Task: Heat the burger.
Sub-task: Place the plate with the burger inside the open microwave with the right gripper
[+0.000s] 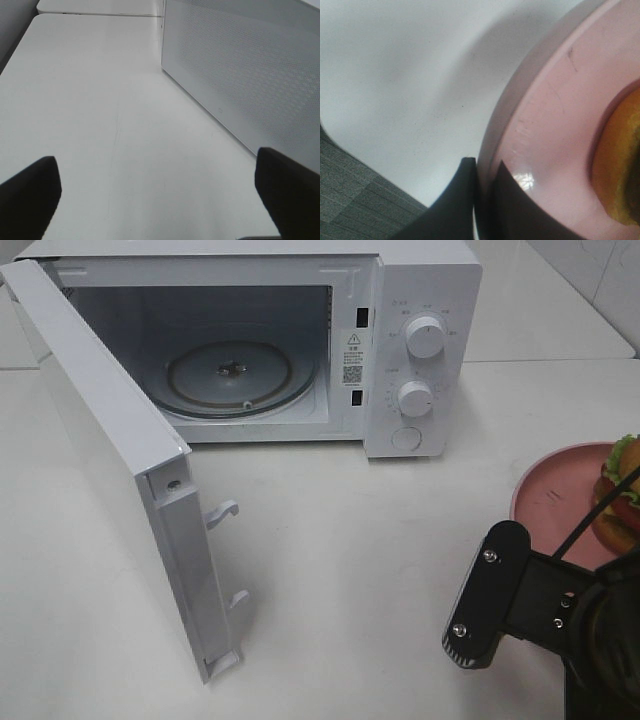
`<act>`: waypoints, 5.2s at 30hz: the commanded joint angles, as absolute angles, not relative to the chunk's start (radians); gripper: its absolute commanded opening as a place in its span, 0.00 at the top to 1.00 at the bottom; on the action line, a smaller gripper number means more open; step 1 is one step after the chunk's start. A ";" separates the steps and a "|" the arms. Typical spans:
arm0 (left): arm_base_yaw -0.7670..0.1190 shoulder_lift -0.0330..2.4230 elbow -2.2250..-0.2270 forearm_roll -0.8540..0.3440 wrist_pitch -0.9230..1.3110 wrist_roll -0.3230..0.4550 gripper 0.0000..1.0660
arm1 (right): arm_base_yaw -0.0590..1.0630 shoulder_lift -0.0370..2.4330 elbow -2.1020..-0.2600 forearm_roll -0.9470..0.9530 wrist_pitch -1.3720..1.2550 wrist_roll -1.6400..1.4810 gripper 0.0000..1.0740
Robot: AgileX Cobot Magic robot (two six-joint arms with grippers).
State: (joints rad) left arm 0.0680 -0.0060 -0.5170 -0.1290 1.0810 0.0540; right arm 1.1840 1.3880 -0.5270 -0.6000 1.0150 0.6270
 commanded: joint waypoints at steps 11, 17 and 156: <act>0.070 -0.024 -0.515 -0.135 1.068 0.054 0.08 | 1.189 1.384 -0.520 -0.723 0.909 0.425 0.99; 0.070 -0.024 -0.515 -0.135 1.068 0.054 0.08 | 1.189 1.384 -0.520 -0.770 0.848 0.339 0.98; 0.070 -0.024 -0.515 -0.135 1.068 0.054 0.08 | 0.724 1.646 -1.044 -0.011 0.357 -1.495 1.00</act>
